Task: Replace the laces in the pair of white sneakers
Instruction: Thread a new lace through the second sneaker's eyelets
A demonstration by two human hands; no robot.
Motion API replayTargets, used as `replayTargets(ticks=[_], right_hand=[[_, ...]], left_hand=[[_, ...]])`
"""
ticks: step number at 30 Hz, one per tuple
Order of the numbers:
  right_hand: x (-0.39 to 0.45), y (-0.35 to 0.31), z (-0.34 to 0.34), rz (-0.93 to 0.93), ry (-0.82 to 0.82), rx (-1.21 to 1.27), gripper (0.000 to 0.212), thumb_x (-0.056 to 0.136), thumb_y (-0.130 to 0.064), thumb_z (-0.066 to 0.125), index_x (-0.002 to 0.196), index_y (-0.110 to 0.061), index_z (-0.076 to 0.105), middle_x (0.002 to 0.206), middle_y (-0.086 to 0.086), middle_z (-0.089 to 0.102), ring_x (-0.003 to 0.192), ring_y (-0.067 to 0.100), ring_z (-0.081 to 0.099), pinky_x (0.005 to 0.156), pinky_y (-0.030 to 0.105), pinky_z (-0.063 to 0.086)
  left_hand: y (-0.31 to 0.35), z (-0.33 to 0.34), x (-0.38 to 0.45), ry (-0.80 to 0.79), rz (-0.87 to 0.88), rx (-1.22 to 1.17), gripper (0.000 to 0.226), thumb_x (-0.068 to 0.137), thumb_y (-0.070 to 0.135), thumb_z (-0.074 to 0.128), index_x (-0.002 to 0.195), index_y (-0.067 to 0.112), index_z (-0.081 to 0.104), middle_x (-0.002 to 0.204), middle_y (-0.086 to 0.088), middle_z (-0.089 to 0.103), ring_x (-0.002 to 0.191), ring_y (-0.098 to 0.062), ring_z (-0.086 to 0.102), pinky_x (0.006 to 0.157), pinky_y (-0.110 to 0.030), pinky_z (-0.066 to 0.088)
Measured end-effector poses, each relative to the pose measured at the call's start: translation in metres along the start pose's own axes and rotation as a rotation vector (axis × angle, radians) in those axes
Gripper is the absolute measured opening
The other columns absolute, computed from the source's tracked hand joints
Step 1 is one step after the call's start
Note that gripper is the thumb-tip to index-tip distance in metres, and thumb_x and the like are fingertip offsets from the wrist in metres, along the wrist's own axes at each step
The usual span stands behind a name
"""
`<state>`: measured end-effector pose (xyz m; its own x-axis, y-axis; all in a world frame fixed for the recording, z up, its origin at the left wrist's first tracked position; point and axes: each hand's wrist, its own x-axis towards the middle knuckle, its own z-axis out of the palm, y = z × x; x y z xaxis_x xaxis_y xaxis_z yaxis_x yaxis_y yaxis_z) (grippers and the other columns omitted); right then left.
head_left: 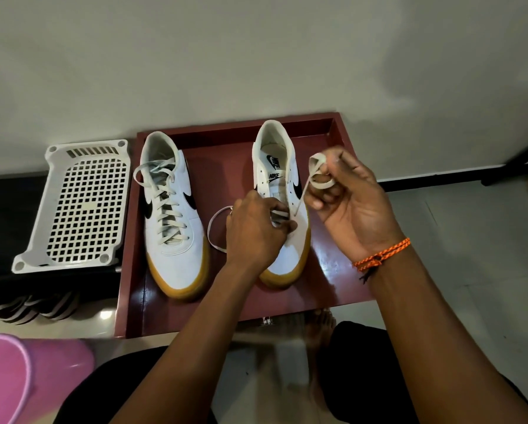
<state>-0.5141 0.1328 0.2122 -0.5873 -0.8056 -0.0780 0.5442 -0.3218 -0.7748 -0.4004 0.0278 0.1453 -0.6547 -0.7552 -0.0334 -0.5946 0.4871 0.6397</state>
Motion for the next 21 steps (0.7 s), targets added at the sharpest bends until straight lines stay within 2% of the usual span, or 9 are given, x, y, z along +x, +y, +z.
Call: replayTargets(ticks=[2, 4, 6, 7, 9, 11, 16, 18, 21], right_hand=[[0.005, 0.004, -0.007, -0.034, 0.203, -0.005, 0.014, 0.100, -0.012, 0.053, 0.086, -0.016, 0.057, 0.069, 0.000, 0.049, 0.055, 0.010, 0.036, 0.052, 0.025, 0.034], [0.009, 0.012, -0.021, -0.100, 0.465, -0.569, 0.004, 0.084, -0.022, 0.061, 0.086, -0.019, 0.063, 0.074, 0.002, 0.061, 0.056, 0.013, 0.049, 0.053, 0.028, 0.039], [0.009, 0.027, -0.030, -0.021, 0.472, -1.143, 0.024, 0.087, -0.041, 0.063, 0.083, -0.018, 0.065, 0.080, -0.001, 0.068, 0.072, 0.019, 0.064, 0.064, 0.032, 0.045], [0.007, 0.033, -0.030, 0.068, 0.394, -1.265, 0.037, 0.096, -0.049, 0.059, 0.080, -0.016, 0.064, 0.077, 0.000, 0.067, 0.076, 0.022, 0.065, 0.066, 0.034, 0.043], [0.002, 0.046, -0.026, 0.174, 0.233, -1.388, 0.050, 0.105, -0.054, 0.048, 0.076, -0.015, 0.059, 0.072, 0.000, 0.062, 0.073, 0.024, 0.061, 0.062, 0.036, 0.041], [0.002, 0.052, -0.025, 0.129, 0.157, -1.500, 0.037, 0.107, -0.042, 0.050, 0.082, -0.016, 0.059, 0.077, 0.000, 0.062, 0.075, 0.025, 0.061, 0.063, 0.038, 0.046], [0.007, 0.041, -0.028, 0.053, 0.212, -1.381, 0.022, 0.102, -0.024, 0.056, 0.083, -0.015, 0.064, 0.072, 0.004, 0.067, 0.072, 0.026, 0.066, 0.066, 0.041, 0.056], [0.005, 0.038, -0.028, 0.043, 0.246, -1.416, 0.019, 0.101, -0.029, 0.054, 0.086, -0.020, 0.061, 0.073, 0.002, 0.067, 0.070, 0.023, 0.066, 0.063, 0.040, 0.055], [0.001, 0.044, -0.028, 0.190, 0.183, -1.524, 0.034, 0.107, -0.049, 0.047, 0.090, -0.021, 0.055, 0.077, -0.003, 0.059, 0.070, 0.017, 0.056, 0.055, 0.033, 0.035]], left_hand=[[-0.001, 0.000, 0.000, -0.001, 0.004, -0.012, 0.028, 0.084, 0.044, 0.088, 0.107, 0.030, 0.080, 0.105, 0.004, 0.057, 0.110, -0.028, 0.059, 0.094, -0.049, 0.052], [-0.001, 0.001, -0.001, 0.000, 0.012, -0.028, 0.029, 0.084, 0.044, 0.088, 0.106, 0.028, 0.080, 0.104, 0.004, 0.057, 0.109, -0.029, 0.059, 0.093, -0.048, 0.052], [-0.001, 0.001, 0.000, 0.001, 0.018, -0.025, 0.030, 0.083, 0.044, 0.088, 0.107, 0.027, 0.080, 0.107, 0.001, 0.060, 0.108, -0.029, 0.059, 0.092, -0.048, 0.053], [-0.001, 0.002, 0.000, 0.001, 0.021, -0.028, 0.030, 0.084, 0.043, 0.088, 0.107, 0.027, 0.080, 0.107, 0.000, 0.061, 0.108, -0.029, 0.059, 0.091, -0.047, 0.053], [-0.003, 0.002, 0.001, 0.009, 0.035, -0.052, 0.025, 0.085, 0.039, 0.086, 0.107, 0.027, 0.081, 0.105, -0.002, 0.061, 0.105, -0.029, 0.061, 0.087, -0.048, 0.056], [-0.004, 0.004, 0.001, 0.013, 0.047, -0.066, 0.023, 0.086, 0.038, 0.084, 0.108, 0.029, 0.082, 0.105, -0.002, 0.061, 0.102, -0.028, 0.063, 0.084, -0.049, 0.057], [-0.005, 0.003, 0.001, 0.007, 0.048, -0.078, 0.029, 0.084, 0.039, 0.089, 0.109, 0.026, 0.081, 0.108, -0.002, 0.062, 0.105, -0.026, 0.063, 0.087, -0.045, 0.056], [-0.005, 0.003, 0.001, 0.004, 0.046, -0.081, 0.029, 0.084, 0.038, 0.089, 0.108, 0.025, 0.080, 0.108, -0.001, 0.061, 0.106, -0.025, 0.063, 0.087, -0.044, 0.056], [-0.004, 0.004, 0.001, 0.008, 0.052, -0.089, 0.023, 0.086, 0.037, 0.087, 0.106, 0.028, 0.081, 0.103, 0.002, 0.058, 0.102, -0.023, 0.064, 0.082, -0.041, 0.055]])
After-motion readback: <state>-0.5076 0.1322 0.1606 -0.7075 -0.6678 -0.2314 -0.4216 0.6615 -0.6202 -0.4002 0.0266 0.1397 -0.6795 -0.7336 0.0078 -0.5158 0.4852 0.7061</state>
